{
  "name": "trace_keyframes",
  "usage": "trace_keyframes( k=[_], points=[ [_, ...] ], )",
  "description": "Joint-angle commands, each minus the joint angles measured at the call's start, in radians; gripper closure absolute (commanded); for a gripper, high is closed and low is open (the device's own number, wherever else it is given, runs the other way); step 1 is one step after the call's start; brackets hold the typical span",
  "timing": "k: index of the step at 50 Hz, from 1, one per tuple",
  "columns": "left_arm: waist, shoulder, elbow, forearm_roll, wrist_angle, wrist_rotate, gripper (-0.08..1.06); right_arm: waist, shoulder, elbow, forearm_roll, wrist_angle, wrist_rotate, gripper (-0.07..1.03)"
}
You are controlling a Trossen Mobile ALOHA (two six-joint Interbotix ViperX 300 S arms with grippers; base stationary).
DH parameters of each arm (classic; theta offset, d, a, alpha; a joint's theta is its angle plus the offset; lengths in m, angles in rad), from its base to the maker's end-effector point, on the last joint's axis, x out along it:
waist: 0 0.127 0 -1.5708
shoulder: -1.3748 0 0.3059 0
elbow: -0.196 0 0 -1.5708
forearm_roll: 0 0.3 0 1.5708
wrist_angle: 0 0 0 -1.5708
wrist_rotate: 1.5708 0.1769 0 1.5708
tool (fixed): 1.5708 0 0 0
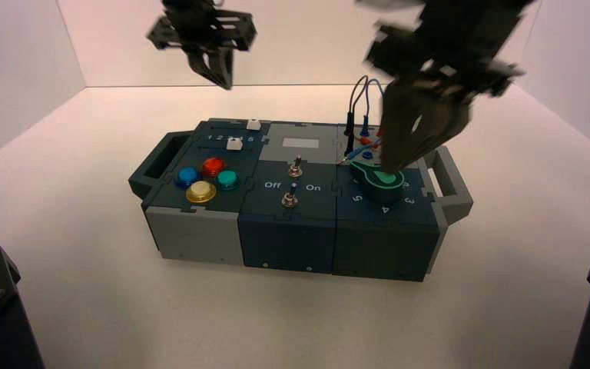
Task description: Rotate the box counterclockwise.
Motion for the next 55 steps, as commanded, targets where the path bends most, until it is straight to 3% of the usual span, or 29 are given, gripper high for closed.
trace_keyframes(
  k=[1,12,25,37,55],
  points=[
    [-0.009,0.04,-0.069,-0.008,-0.012,-0.002,1.0,0.011,0.077,-0.044,0.009,-0.003,-0.003,0.99],
    [-0.014,0.138,-0.114,-0.011,-0.015,0.002,1.01,0.025,0.149,-0.052,0.041,0.008,-0.006,0.99],
    [-0.021,0.198,-0.118,-0.012,-0.015,0.003,1.01,0.035,0.184,-0.034,0.08,0.026,-0.008,0.99],
    [-0.021,0.206,-0.103,-0.012,-0.015,0.003,1.01,0.037,0.253,-0.023,0.086,0.029,-0.008,0.99],
    [-0.026,0.184,-0.043,-0.012,-0.014,0.003,1.01,0.031,0.284,-0.031,0.075,-0.038,-0.008,0.99]
  ],
)
